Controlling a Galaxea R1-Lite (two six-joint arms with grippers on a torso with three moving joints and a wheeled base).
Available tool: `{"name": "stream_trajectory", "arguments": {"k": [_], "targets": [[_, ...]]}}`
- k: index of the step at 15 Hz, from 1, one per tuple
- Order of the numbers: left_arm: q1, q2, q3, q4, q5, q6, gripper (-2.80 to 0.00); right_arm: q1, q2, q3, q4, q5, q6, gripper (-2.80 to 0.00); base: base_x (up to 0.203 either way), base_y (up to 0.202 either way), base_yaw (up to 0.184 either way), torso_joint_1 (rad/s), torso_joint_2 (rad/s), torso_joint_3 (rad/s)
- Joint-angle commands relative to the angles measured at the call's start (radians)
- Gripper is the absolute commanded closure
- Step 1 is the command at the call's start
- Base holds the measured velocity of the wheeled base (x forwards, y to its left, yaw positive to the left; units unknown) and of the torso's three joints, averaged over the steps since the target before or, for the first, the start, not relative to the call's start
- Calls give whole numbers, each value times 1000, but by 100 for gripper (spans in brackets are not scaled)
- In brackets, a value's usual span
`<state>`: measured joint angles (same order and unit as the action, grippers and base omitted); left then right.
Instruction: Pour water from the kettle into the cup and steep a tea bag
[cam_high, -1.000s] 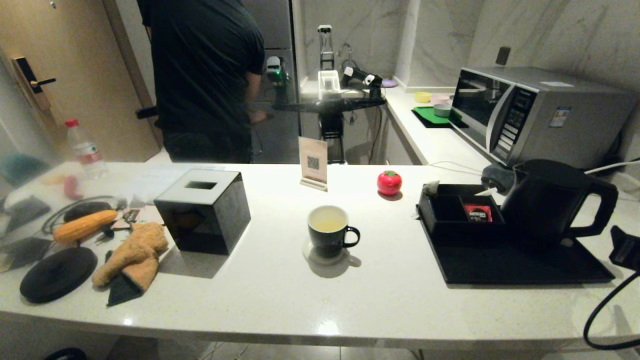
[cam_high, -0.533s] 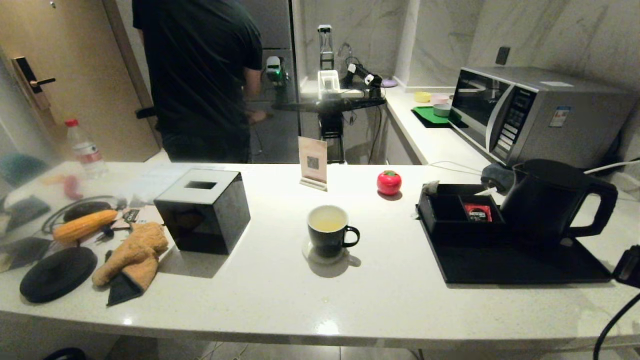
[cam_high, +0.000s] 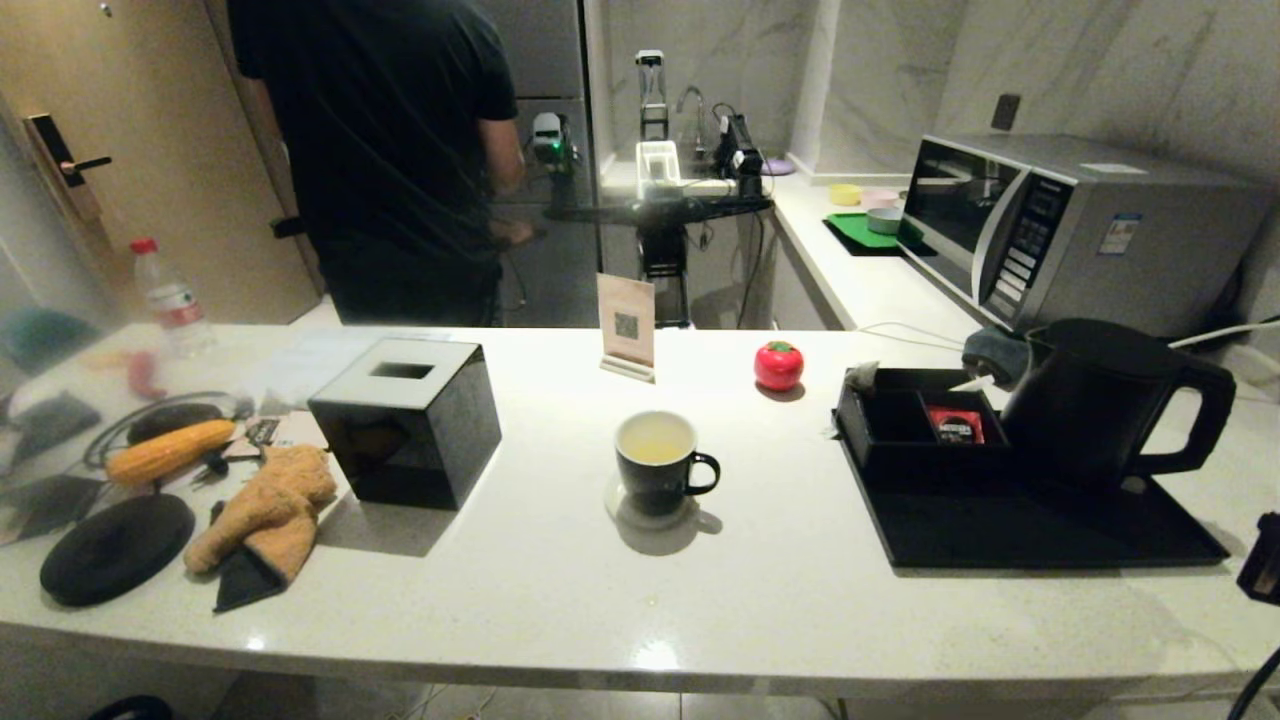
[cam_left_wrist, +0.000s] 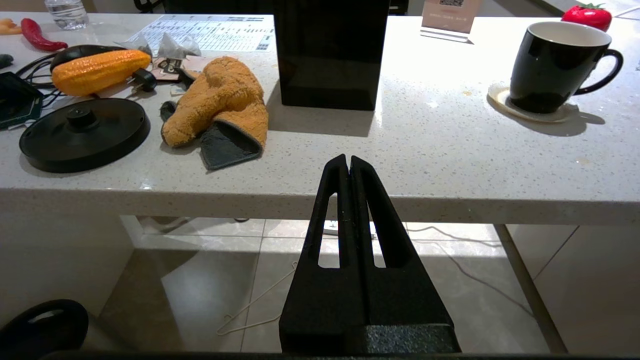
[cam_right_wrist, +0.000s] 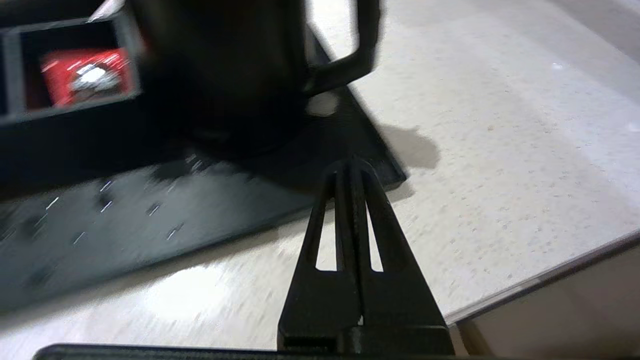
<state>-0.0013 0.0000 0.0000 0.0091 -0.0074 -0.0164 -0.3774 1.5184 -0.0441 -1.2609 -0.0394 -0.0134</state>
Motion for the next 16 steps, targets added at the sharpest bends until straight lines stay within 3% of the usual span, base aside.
{"name": "stream_trajectory", "arguments": {"k": [1,5,16], "targets": [[0,0,0,0,0,0,0,0,-72,33,12,32,-23,0,0,0,0,0,0,0],[0,0,0,0,0,0,0,30,-154,40,97,76,-34,0,0,0,0,0,0,0],[0,0,0,0,0,0,0,378,-220,30,96,75,-32,0,0,0,0,0,0,0]]}}
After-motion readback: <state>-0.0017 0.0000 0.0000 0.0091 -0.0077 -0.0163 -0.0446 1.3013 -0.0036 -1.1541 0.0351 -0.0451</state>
